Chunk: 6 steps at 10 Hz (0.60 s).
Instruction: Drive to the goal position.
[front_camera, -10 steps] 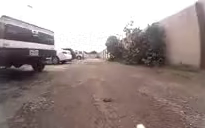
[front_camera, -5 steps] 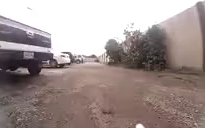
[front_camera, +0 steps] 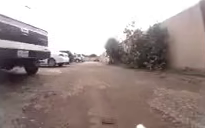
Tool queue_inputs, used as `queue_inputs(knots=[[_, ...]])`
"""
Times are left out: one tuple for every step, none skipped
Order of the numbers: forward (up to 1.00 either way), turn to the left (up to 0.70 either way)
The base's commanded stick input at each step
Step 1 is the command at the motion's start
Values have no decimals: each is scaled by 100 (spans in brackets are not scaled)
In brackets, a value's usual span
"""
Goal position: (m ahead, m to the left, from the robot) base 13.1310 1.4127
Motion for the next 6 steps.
queue_inputs(knots=[[50,0],[50,0],[50,0],[50,0],[50,0],[50,-1]])
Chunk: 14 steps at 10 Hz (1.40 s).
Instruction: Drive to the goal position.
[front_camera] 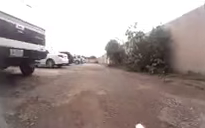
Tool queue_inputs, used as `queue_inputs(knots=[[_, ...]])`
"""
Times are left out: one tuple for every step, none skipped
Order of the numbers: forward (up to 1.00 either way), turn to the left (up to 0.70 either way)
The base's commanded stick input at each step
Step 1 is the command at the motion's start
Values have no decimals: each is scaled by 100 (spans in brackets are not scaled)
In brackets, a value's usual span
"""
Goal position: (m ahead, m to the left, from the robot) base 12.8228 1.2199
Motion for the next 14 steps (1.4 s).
queue_inputs(knots=[[50,-32],[50,-50],[50,-50],[50,-24],[50,0],[50,0],[50,0],[50,0],[50,0],[50,0],[50,0],[50,0],[50,0],[50,0]])
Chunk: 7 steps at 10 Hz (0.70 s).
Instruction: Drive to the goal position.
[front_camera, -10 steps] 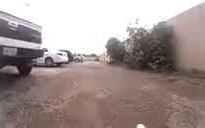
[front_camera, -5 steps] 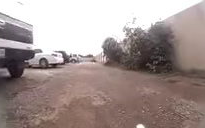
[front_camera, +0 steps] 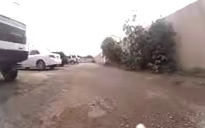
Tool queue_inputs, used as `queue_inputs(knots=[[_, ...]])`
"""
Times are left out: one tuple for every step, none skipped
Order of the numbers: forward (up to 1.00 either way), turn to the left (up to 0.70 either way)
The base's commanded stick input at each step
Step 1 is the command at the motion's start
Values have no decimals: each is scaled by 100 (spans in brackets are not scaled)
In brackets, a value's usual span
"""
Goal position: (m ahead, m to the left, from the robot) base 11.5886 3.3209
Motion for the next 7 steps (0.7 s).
queue_inputs(knots=[[50,0],[50,0],[50,0],[50,0],[50,0],[50,0],[50,0]])
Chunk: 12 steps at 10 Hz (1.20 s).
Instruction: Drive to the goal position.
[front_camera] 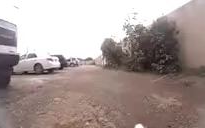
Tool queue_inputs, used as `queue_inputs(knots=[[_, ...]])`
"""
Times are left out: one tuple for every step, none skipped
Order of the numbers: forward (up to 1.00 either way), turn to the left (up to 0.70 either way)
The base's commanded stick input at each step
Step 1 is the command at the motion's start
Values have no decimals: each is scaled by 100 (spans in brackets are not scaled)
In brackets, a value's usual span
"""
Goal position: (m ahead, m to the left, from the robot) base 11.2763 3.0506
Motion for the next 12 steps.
queue_inputs(knots=[[50,0],[50,0],[50,0],[50,0],[50,0],[50,0],[50,0],[50,0],[50,0],[50,0],[50,0],[50,0]])
